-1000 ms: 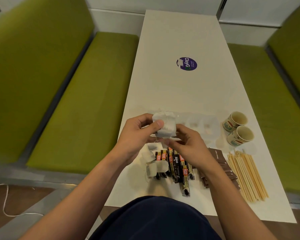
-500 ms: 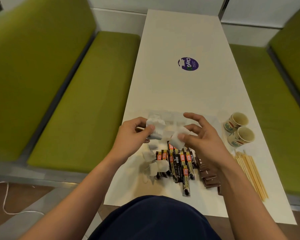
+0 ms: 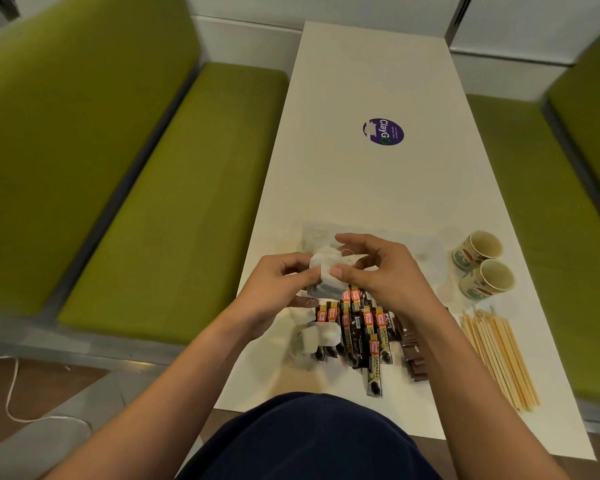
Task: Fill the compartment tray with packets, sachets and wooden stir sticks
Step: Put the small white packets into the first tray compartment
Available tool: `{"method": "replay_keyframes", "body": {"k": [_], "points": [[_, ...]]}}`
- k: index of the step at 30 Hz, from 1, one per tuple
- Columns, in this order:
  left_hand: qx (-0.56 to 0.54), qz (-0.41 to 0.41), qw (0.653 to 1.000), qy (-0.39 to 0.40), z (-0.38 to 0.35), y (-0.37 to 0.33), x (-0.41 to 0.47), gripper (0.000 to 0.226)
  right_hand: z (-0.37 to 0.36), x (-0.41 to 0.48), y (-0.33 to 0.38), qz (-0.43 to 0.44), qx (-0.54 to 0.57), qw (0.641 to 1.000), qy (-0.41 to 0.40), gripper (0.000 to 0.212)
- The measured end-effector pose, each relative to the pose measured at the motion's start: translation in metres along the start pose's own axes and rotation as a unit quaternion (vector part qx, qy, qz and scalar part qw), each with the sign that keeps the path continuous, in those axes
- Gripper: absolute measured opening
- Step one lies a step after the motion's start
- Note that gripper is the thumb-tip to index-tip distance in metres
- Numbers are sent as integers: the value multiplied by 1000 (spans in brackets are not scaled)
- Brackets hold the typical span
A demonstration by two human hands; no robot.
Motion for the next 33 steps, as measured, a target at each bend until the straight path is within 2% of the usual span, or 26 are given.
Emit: {"method": "replay_keyframes", "body": {"k": [2,5,10,16,21,28,31,33], "points": [[-12,13,1000,14,-1,1,1,12,-1,4,-4,-13,9,1000,25,37],[0,11,1000,26,-3,-3,5,21,1,15,-3,-6,-25,1000,17,29],[132,-53,989,-48,11,-18,41,6,3,48,17,37,-127,991,-6,18],[320,-71,941,-84,21,-26,85,5,-1,85,9,32,-161,986,-35,15],[405,-71,908,-76,28,-12,99,9,-11,95,-14,13,-160,987,-27,15],[434,-77,895,-72,34,-9,101,18,-16,102,-20,2,-137,991,-2,18],[384,-72,917,-80,38,-10,97,7,-14,102,-21,-11,-87,996,11,19],[336,-64,936,-88,40,-9,95,10,-13,102,-19,-12,-65,998,22,20]]}}
Point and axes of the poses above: each hand's wrist, its own x-axis towards the middle knuckle, its own z-axis out of the back of the hand, y = z × x, the point moved 5 cm from there along x, towards the middle knuckle, and after that the axes turned 2 degrees about -z, right-handed, at the moved point
